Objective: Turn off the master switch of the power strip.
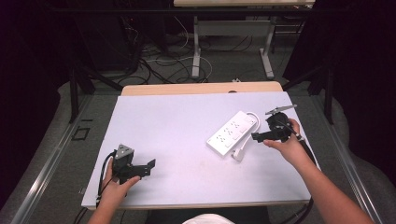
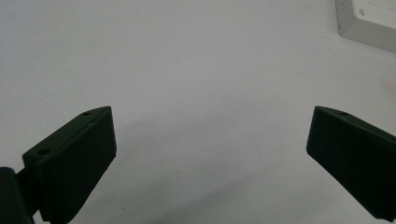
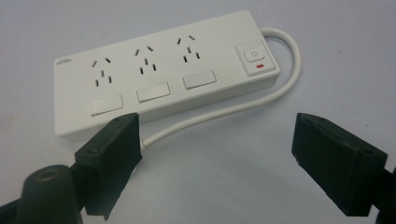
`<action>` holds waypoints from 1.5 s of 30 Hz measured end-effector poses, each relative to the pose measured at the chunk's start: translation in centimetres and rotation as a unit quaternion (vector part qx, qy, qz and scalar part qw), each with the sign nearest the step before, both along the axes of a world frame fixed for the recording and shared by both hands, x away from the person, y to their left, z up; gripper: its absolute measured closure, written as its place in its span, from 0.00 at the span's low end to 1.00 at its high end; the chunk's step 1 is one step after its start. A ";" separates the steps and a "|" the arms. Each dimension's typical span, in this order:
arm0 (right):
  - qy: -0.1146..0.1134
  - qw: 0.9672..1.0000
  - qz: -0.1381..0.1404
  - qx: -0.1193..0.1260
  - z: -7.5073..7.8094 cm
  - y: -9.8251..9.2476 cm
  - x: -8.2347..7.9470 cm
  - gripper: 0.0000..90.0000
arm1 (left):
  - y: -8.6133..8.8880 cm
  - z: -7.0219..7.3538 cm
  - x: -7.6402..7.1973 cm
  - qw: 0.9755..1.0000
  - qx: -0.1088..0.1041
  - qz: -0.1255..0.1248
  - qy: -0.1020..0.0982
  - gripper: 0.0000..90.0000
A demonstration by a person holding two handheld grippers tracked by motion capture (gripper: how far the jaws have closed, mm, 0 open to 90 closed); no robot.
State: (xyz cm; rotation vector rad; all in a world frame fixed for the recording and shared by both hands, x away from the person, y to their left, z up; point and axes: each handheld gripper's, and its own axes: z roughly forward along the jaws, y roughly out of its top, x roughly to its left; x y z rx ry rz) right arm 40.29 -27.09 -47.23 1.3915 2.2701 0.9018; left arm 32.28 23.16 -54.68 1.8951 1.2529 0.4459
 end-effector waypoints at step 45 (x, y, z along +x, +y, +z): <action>-0.007 0.997 -0.076 0.028 -5.7 -5.2 -7.8 0.08 | -0.1 -0.1 0.0 1.000 -0.006 0.004 -0.001 0.02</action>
